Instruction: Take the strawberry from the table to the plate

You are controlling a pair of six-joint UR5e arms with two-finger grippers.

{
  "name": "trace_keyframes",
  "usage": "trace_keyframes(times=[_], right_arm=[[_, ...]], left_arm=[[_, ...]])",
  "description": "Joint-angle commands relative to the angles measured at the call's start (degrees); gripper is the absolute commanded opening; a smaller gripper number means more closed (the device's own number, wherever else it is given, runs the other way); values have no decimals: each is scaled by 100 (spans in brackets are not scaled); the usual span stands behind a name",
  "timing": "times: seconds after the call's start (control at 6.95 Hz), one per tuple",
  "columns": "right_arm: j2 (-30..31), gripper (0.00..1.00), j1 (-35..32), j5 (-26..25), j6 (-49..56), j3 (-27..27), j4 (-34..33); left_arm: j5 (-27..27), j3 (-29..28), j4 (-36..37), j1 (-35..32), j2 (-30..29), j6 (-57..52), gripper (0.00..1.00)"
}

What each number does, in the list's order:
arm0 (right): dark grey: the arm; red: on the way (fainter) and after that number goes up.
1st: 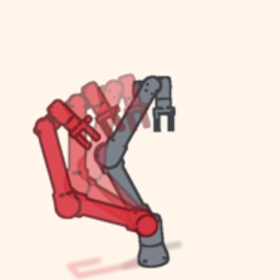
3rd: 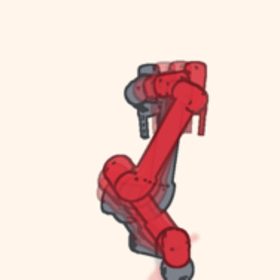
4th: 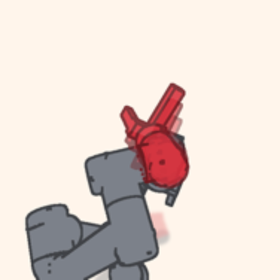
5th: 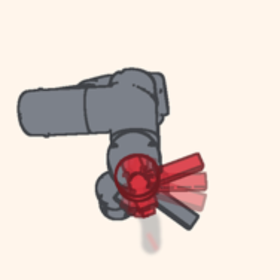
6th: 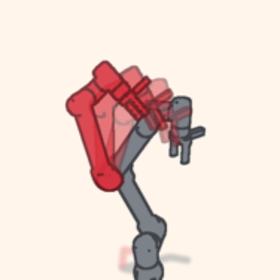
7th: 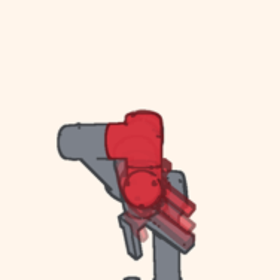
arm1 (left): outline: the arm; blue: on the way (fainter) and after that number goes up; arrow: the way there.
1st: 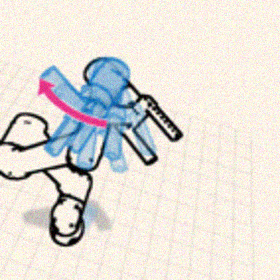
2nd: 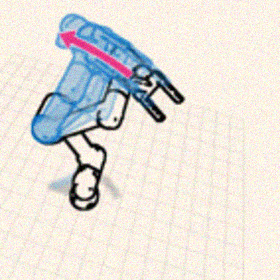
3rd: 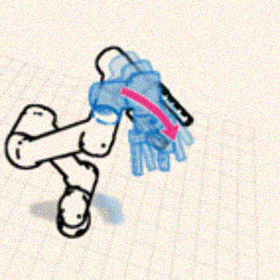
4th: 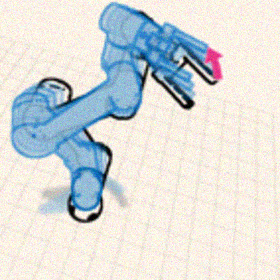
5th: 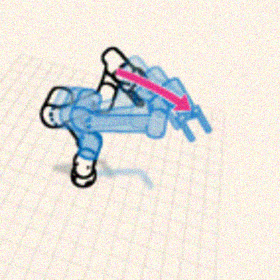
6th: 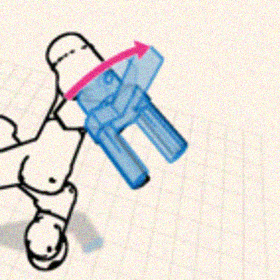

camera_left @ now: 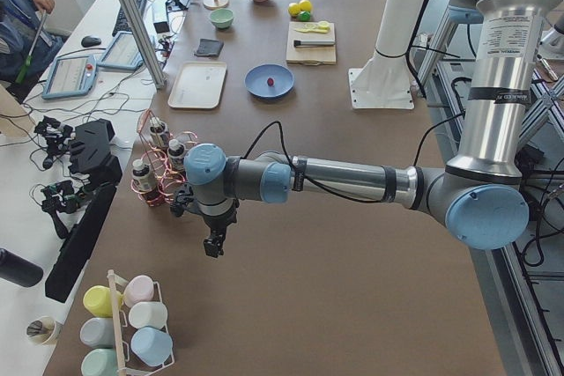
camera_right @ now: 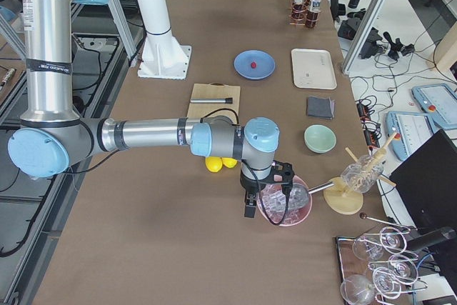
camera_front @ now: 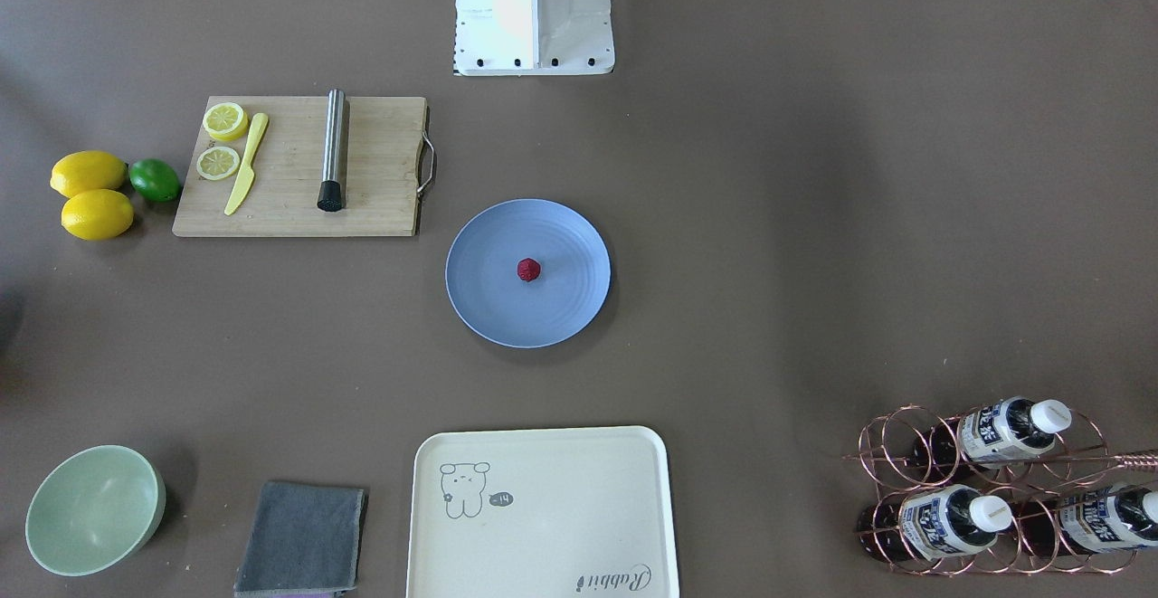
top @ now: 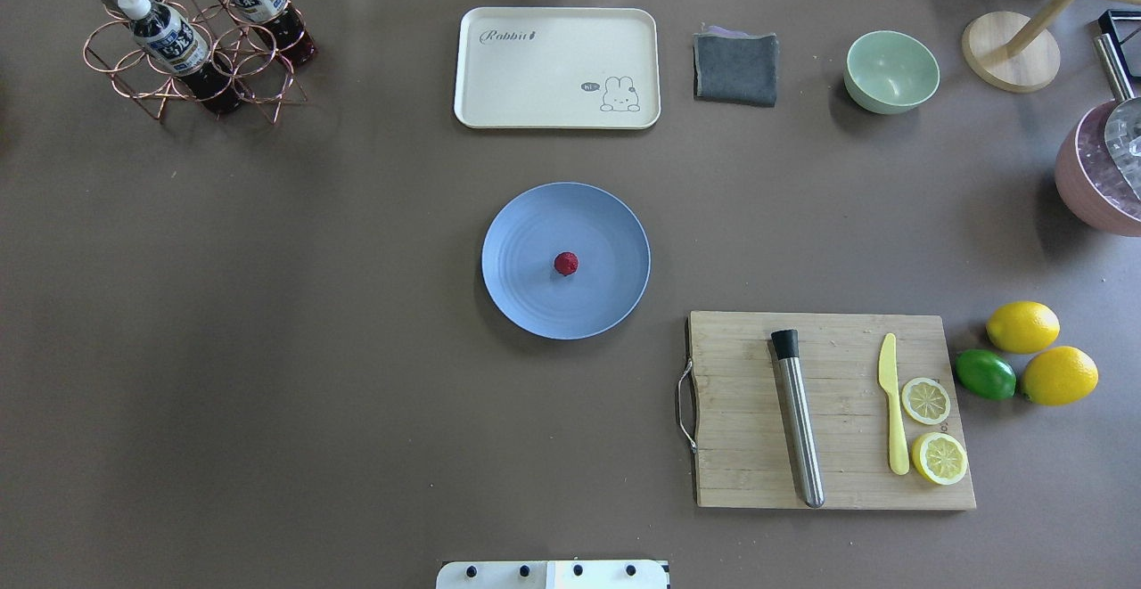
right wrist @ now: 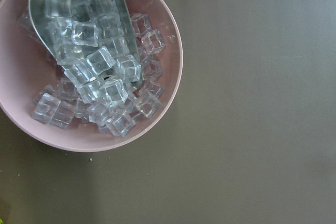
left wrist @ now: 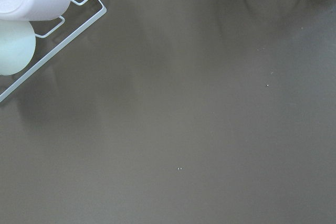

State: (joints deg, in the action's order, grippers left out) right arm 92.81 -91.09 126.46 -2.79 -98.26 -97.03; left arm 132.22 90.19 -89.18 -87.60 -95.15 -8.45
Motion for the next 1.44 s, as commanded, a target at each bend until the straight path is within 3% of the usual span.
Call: trace_keyframes(times=[0.0, 1.29], right_arm=[[9, 100, 3, 81, 7, 0, 0], [44, 100, 12, 177, 25, 0, 9]], left_arm=[[14, -19, -3, 6, 14, -17, 99], [75, -54, -12, 6, 137, -17, 99]])
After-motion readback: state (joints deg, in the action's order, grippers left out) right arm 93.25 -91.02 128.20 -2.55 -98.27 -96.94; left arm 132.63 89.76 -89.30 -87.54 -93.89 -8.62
